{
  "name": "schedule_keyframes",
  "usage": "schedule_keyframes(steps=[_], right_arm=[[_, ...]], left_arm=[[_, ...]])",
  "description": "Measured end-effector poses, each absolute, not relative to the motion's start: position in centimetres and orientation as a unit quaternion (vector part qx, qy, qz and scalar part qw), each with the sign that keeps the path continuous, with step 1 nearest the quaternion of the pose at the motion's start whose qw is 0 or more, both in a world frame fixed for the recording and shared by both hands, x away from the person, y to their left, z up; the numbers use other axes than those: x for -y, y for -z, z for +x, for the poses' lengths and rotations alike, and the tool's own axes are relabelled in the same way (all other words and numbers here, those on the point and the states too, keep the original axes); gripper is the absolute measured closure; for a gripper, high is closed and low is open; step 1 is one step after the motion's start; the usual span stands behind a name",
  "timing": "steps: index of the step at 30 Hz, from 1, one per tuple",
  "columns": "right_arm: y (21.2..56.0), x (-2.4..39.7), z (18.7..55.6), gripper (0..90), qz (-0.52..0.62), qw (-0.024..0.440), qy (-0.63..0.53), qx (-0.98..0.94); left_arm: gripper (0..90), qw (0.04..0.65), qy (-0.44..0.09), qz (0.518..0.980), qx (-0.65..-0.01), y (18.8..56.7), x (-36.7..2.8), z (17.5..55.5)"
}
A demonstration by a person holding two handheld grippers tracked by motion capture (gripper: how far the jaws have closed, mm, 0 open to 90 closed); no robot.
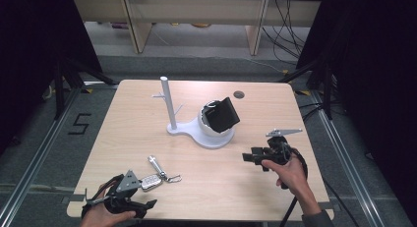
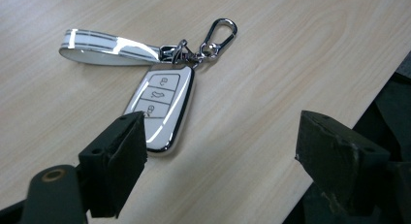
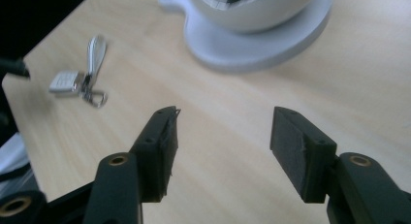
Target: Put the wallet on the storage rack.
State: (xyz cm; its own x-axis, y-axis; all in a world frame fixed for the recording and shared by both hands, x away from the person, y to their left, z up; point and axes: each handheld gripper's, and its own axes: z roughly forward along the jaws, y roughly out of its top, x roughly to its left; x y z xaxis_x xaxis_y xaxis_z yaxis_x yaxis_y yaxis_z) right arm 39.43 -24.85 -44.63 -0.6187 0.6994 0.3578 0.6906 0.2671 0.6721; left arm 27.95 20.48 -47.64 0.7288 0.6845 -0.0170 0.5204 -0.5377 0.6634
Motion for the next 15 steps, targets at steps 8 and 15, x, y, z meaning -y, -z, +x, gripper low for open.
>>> schedule_keyframes(steps=[8,15], right_arm=[[47.1,23.6,36.4,42.1,0.422,-0.009,-0.405,-0.811],[48.0,23.1,34.9,40.5,0.413,0.011,-0.4,-0.818]], left_arm=[[20.9,0.33,-0.125,0.882,-0.313,47.1,-19.3,29.4],[22.7,0.318,-0.123,0.892,-0.298,47.2,-18.2,31.0]])
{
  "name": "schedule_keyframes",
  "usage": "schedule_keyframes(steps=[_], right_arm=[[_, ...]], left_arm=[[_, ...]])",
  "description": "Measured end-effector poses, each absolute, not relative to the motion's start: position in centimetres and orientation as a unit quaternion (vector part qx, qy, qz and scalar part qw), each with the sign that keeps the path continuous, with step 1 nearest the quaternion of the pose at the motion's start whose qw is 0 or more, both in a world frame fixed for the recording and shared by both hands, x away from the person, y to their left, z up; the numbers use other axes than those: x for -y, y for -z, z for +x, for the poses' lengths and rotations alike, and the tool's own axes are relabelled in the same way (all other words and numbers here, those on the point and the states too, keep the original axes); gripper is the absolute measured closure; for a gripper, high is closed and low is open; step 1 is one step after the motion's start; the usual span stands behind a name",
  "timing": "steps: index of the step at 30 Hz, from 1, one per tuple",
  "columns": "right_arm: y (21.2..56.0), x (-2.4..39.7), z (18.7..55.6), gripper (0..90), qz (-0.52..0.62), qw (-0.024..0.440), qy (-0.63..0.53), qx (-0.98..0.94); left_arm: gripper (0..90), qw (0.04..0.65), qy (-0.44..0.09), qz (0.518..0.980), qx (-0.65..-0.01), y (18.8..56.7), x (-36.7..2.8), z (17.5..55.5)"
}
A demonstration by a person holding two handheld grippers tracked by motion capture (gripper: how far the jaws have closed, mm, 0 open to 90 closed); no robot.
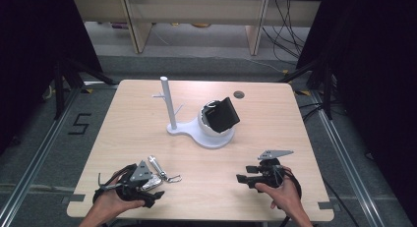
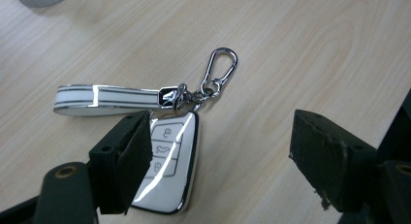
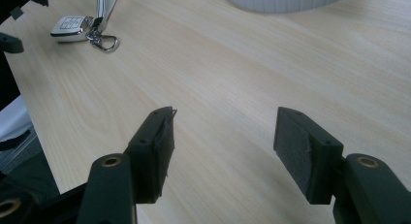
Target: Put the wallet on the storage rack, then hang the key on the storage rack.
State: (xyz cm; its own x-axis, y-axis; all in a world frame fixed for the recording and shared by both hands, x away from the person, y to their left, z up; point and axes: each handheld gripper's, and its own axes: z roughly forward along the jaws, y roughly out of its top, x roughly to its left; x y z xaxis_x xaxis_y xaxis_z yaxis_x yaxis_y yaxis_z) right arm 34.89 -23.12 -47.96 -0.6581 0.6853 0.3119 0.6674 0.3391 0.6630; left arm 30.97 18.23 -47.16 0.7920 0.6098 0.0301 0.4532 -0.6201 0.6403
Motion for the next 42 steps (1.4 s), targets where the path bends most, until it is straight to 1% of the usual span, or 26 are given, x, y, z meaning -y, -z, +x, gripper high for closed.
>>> schedule_keyframes(steps=[1,2,3,4,5,6,7,10,11,13,14,16,17,18,20,28,30,31,38,39,42], right_arm=[[48.1,23.1,34.7,40.5,0.41,0.005,-0.403,-0.818],[48.1,23.1,34.5,40.4,0.412,0.013,-0.401,-0.818],[48.3,23.1,34.4,40.2,0.403,0.003,-0.406,-0.82],[48.2,23.1,34.1,40.1,0.407,0.012,-0.4,-0.821],[48.2,23.0,33.8,40.1,0.42,0.007,-0.396,-0.817],[48.4,23.2,33.9,40.1,0.401,0.014,-0.399,-0.824],[48.4,23.2,33.7,40.0,0.406,0.022,-0.393,-0.825],[48.6,23.3,33.5,39.7,0.398,0.019,-0.395,-0.828],[48.5,23.2,33.1,39.5,0.414,0.017,-0.389,-0.823],[48.7,23.5,33.1,39.2,0.403,0.027,-0.388,-0.829],[48.8,23.5,33.1,39.2,0.4,0.017,-0.391,-0.829],[48.8,23.6,32.9,39.1,0.406,0.023,-0.385,-0.828],[48.8,23.5,32.7,39.0,0.417,0.008,-0.388,-0.822],[48.9,23.8,32.9,39.0,0.407,0.026,-0.387,-0.827],[48.9,23.8,32.8,39.0,0.406,0.026,-0.387,-0.828],[49.1,23.6,32.3,38.8,0.408,0.015,-0.38,-0.83],[49.2,23.7,32.3,38.8,0.405,0.004,-0.386,-0.829],[49.2,23.8,32.2,38.8,0.406,0.014,-0.384,-0.829],[49.2,23.8,32.3,38.6,0.408,0.013,-0.382,-0.829],[49.3,23.7,32.2,38.6,0.408,0.004,-0.387,-0.827],[49.3,23.7,32.1,38.5,0.411,0.007,-0.378,-0.83]], left_arm=[[22.7,0.317,-0.121,0.893,-0.296,47.2,-18.1,31.2],[22.8,0.313,-0.121,0.896,-0.291,47.2,-18.0,31.5],[22.8,0.312,-0.122,0.895,-0.294,47.2,-17.8,31.7],[22.9,0.308,-0.119,0.899,-0.288,47.2,-17.7,31.8],[22.8,0.303,-0.121,0.902,-0.282,47.3,-17.5,32.1],[22.8,0.302,-0.117,0.903,-0.282,47.4,-17.4,32.2],[22.8,0.301,-0.115,0.904,-0.28,47.4,-17.3,32.4],[23.3,0.291,-0.119,0.91,-0.271,47.5,-17.2,32.8],[23.4,0.288,-0.12,0.911,-0.27,47.5,-17.2,33.0],[23.6,0.289,-0.116,0.912,-0.268,47.6,-17.1,33.2],[23.5,0.29,-0.115,0.912,-0.267,47.6,-17.1,33.3],[23.6,0.287,-0.118,0.911,-0.271,47.7,-17.0,33.5],[23.5,0.283,-0.118,0.914,-0.265,47.7,-17.0,33.6],[23.6,0.281,-0.115,0.915,-0.264,47.8,-16.9,33.7],[23.6,0.276,-0.115,0.916,-0.267,47.8,-16.7,33.9],[23.8,0.265,-0.104,0.925,-0.251,47.6,-16.4,34.4],[24.0,0.261,-0.106,0.927,-0.247,47.5,-16.3,34.5],[24.3,0.26,-0.108,0.928,-0.245,47.5,-16.2,34.6],[28.6,0.234,-0.102,0.943,-0.212,47.3,-15.5,35.0],[29.1,0.226,-0.106,0.947,-0.202,47.3,-15.3,35.0],[33.5,0.213,-0.109,0.953,-0.188,47.4,-14.9,35.1]])
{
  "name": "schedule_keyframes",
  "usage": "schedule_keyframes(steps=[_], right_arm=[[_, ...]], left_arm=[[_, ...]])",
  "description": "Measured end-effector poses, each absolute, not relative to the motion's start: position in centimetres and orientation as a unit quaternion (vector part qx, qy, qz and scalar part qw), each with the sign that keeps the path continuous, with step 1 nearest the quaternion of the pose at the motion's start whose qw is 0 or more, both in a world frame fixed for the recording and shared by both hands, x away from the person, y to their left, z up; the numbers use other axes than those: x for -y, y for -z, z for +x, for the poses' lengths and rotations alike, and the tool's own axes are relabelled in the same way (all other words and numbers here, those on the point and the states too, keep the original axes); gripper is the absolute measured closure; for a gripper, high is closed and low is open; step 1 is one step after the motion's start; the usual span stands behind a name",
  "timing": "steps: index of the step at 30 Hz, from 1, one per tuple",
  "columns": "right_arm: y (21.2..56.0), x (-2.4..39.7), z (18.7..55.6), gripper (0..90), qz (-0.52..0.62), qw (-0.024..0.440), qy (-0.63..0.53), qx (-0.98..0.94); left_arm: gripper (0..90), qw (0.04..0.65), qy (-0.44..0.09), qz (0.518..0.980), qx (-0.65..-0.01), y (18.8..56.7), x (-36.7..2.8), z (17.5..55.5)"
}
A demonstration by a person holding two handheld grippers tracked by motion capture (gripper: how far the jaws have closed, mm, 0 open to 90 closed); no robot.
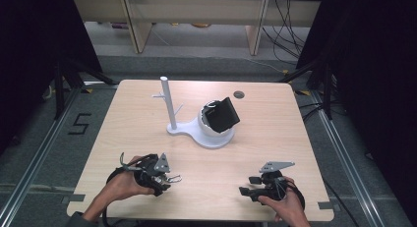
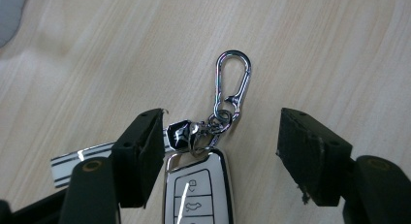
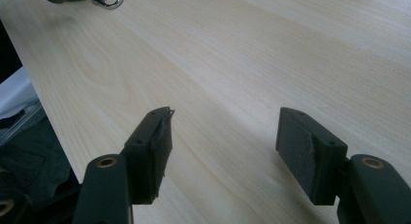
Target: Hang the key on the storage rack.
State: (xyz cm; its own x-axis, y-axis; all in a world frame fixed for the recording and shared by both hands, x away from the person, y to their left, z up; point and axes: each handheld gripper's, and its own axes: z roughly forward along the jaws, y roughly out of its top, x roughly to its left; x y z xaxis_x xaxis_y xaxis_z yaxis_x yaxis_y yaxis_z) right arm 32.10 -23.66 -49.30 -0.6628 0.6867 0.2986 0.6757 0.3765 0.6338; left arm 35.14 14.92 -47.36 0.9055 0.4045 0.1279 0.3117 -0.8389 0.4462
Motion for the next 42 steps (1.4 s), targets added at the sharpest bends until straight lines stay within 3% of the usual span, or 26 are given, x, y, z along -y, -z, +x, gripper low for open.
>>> schedule_keyframes(steps=[7,9,16,31,42], right_arm=[[49.2,23.4,32.1,38.4,0.399,-0.013,-0.384,-0.833],[49.3,23.5,32.1,38.4,0.4,0.007,-0.382,-0.833],[49.3,23.4,32.1,38.2,0.399,0.003,-0.385,-0.832],[49.3,23.3,32.1,37.8,0.391,-0.007,-0.383,-0.837],[49.3,23.3,32.1,37.8,0.389,-0.01,-0.386,-0.837]], left_arm=[[41.8,0.189,-0.092,0.963,-0.168,47.9,-13.9,35.9],[44.7,0.171,-0.094,0.969,-0.15,47.9,-13.6,36.2],[51.1,0.128,-0.083,0.979,-0.133,47.7,-12.4,36.7],[58.5,0.079,-0.069,0.99,-0.093,47.8,-10.5,37.1],[64.0,0.042,-0.051,0.993,-0.103,47.8,-10.2,37.6]])
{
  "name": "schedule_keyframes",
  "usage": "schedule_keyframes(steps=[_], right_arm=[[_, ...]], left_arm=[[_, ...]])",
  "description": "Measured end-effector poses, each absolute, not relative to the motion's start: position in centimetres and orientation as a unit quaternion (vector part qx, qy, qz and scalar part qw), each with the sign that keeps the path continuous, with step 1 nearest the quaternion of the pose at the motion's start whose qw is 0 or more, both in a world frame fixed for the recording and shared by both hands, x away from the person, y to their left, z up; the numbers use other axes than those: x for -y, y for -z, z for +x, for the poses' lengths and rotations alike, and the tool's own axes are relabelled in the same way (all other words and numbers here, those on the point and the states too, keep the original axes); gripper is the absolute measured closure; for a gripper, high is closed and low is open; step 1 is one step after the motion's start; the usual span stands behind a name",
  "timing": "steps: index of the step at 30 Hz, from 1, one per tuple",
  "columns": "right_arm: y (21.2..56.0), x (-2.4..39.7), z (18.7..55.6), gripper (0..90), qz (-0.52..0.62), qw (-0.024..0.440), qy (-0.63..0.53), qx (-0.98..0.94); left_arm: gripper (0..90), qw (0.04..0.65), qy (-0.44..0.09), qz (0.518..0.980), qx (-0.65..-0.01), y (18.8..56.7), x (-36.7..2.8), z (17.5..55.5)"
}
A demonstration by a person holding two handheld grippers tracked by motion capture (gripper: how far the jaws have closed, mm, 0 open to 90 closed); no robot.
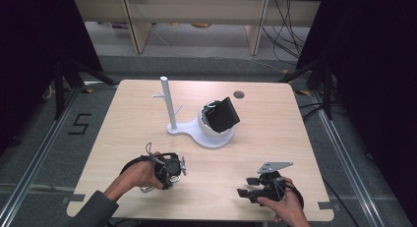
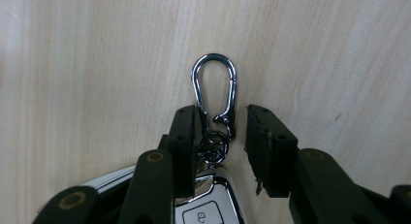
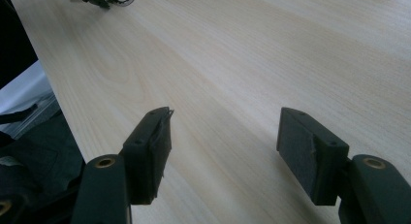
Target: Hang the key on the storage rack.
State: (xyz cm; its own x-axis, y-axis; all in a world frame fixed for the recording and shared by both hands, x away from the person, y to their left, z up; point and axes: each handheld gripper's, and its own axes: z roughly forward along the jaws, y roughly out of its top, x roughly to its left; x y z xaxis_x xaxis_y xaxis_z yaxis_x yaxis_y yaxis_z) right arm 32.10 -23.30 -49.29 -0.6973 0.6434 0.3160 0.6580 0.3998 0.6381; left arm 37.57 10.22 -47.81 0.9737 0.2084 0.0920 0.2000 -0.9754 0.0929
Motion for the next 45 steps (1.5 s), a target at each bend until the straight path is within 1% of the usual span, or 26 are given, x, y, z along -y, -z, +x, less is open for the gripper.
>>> schedule_keyframes(steps=[2,3,5,6,7,9,10,15,18,19,25,26,29,31,34,36,38,42,44,45], right_arm=[[49.3,23.3,32.1,37.8,-0.389,0.01,0.386,0.836],[49.3,23.3,32.1,37.7,-0.391,0.004,0.386,0.836],[49.3,23.2,32.1,37.7,-0.39,0.015,0.39,0.834],[49.3,23.4,32.2,37.7,-0.382,0.0,0.386,0.84],[49.3,23.4,32.2,37.7,-0.381,0.001,0.385,0.84],[49.3,23.3,32.1,37.6,-0.389,0.011,0.387,0.836],[49.3,23.4,32.2,37.6,-0.382,0.001,0.387,0.839],[49.2,23.2,32.0,37.7,-0.395,0.012,0.386,0.834],[49.2,23.2,32.0,37.8,-0.388,0.011,0.388,0.836],[49.3,23.4,32.2,37.7,-0.381,0.004,0.389,0.839],[49.3,23.4,32.2,37.8,-0.382,0.0,0.388,0.839],[49.3,23.3,32.1,37.8,-0.389,0.008,0.389,0.835],[49.3,23.3,32.2,37.9,-0.388,0.015,0.389,0.836],[49.4,23.3,32.2,37.9,-0.39,0.02,0.393,0.832],[49.3,23.4,32.2,37.9,-0.386,0.011,0.388,0.836],[49.3,23.2,32.0,37.9,-0.4,0.025,0.392,0.828],[49.3,23.3,32.1,37.9,-0.389,0.011,0.387,0.836],[49.3,23.2,32.1,37.9,-0.398,0.022,0.392,0.829],[49.3,23.3,32.2,38.0,-0.392,0.014,0.386,0.835],[49.4,23.3,32.1,38.0,-0.395,0.02,0.391,0.831]], left_arm=[[65.0,0.035,-0.037,0.991,-0.121,47.9,-10.2,37.8],[66.5,0.029,-0.04,0.992,-0.118,47.9,-10.1,37.9],[68.3,0.022,-0.033,0.992,-0.123,47.9,-10.0,38.0],[69.6,0.02,-0.033,0.992,-0.123,47.9,-9.9,38.1],[70.9,0.018,-0.032,0.991,-0.131,47.9,-9.9,38.2],[71.5,0.014,-0.028,0.99,-0.139,47.9,-9.8,38.3],[72.2,0.013,-0.028,0.989,-0.144,47.9,-9.8,38.3],[73.2,0.008,-0.034,0.988,-0.147,47.9,-9.6,38.3],[73.4,0.009,-0.033,0.988,-0.148,47.9,-9.7,38.3],[73.5,0.009,-0.035,0.988,-0.149,47.8,-9.7,38.3],[73.6,0.019,-0.031,0.988,-0.152,47.9,-10.0,38.3],[73.6,0.024,-0.031,0.987,-0.153,47.9,-10.1,38.3],[73.7,0.033,-0.026,0.987,-0.156,47.6,-10.3,38.3],[73.7,0.037,-0.025,0.987,-0.155,47.2,-10.5,38.3],[73.7,0.049,-0.029,0.986,-0.159,46.4,-10.7,38.4],[73.8,0.059,-0.026,0.985,-0.16,45.7,-10.9,38.4],[74.2,0.07,-0.025,0.984,-0.164,45.2,-11.2,38.5],[74.2,0.081,-0.033,0.981,-0.173,44.2,-11.9,38.7],[74.2,0.091,-0.037,0.979,-0.177,43.7,-12.2,38.8],[74.3,0.097,-0.038,0.978,-0.181,43.4,-12.3,38.8]])
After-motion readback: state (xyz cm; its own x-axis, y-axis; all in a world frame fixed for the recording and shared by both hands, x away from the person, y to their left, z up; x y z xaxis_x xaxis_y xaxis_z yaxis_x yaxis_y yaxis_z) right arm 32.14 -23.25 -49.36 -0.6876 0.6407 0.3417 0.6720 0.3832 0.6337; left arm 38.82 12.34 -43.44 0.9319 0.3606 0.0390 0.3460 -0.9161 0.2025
